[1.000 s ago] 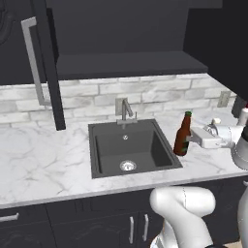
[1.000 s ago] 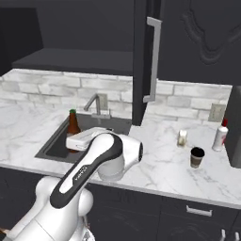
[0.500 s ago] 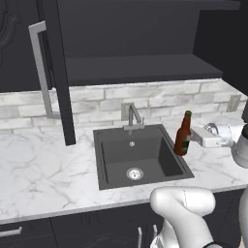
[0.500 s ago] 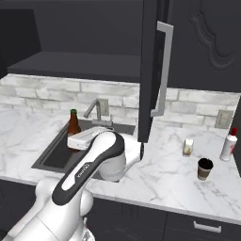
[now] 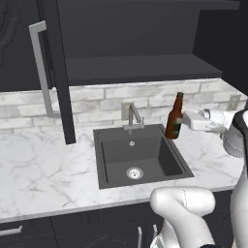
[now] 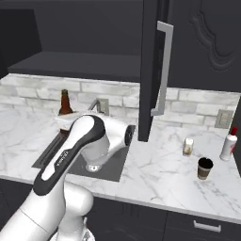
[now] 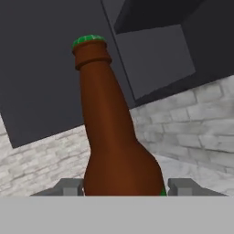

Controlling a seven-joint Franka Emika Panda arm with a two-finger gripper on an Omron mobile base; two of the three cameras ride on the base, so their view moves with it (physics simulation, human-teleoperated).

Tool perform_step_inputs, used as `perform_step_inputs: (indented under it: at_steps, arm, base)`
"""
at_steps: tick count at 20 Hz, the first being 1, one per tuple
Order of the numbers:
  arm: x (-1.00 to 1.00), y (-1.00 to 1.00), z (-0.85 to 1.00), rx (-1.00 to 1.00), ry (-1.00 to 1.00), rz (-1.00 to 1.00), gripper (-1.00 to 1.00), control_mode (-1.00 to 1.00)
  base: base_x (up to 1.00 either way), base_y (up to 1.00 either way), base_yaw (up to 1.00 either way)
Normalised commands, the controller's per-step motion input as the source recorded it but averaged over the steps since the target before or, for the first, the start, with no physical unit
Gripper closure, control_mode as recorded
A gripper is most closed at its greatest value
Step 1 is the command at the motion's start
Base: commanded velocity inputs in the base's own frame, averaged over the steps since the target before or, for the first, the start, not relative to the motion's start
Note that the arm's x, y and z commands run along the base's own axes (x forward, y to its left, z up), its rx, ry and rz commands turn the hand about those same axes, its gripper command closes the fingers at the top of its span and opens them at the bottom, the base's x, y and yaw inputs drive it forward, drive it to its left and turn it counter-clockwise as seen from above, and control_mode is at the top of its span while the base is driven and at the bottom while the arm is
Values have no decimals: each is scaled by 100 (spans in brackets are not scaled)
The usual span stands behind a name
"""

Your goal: Sort all alcoholic drinks to one cabinet, and non-alcoholic drinks to the other.

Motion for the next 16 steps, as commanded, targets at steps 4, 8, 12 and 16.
perform_step_inputs:
  at_steps: [4, 8, 12, 16]
  arm:
    - [11, 18, 84, 0, -3, -28, 100, -100]
    - [10, 14, 74, 0, -9, -25, 100, -100]
    - [5, 10, 99, -2, -10, -23, 100, -100]
    - [0, 0, 86, -1, -4, -17, 100, -100]
  base:
    - [0, 0, 0]
    - [0, 0, 0]
    - [0, 0, 0]
    - [0, 0, 0]
